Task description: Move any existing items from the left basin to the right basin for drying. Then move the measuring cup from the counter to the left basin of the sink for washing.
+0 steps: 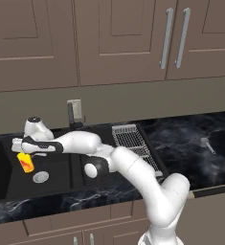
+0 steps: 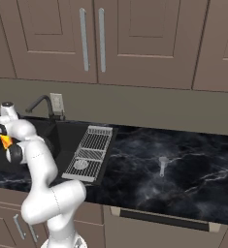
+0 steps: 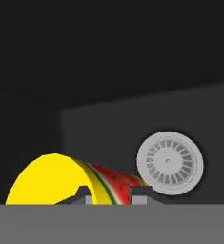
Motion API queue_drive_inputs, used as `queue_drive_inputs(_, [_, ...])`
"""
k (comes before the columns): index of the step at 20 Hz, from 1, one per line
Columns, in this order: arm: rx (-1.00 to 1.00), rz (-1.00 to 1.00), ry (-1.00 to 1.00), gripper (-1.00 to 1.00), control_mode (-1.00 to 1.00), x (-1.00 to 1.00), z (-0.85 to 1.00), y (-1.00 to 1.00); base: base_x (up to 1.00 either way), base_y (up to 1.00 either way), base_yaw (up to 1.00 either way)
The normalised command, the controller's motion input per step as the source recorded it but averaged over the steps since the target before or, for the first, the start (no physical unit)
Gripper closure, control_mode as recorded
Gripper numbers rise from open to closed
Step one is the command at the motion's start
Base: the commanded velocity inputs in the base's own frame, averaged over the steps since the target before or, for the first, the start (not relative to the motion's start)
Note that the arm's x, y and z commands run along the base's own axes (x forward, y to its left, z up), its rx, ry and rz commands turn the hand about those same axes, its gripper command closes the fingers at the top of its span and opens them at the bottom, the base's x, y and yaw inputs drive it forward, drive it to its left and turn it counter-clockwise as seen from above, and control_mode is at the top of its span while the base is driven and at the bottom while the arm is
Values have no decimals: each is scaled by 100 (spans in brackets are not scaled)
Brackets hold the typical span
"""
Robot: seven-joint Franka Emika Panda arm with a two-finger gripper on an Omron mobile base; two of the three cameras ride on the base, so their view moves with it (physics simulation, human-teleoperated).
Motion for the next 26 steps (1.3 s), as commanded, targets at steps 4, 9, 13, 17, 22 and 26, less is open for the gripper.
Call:
queue_drive_inputs(4, [-6, 0, 0, 100, -100, -28, 51, 1, 0, 0, 0])
queue_drive_inputs(9, [-3, 0, 0, 100, -100, -34, 48, 0, 0, 0, 0])
queue_drive_inputs(13, [-3, -1, 0, 100, -100, -38, 44, 0, 0, 0, 0])
queue_drive_inputs(17, [-2, -2, 0, 100, -100, -47, 33, -3, 0, 0, 0])
queue_drive_inputs(22, [-1, -4, -4, 100, -100, -59, 4, -4, 0, 0, 0])
queue_drive_inputs(26, [0, -5, -8, 100, -100, -61, 6, -4, 0, 0, 0])
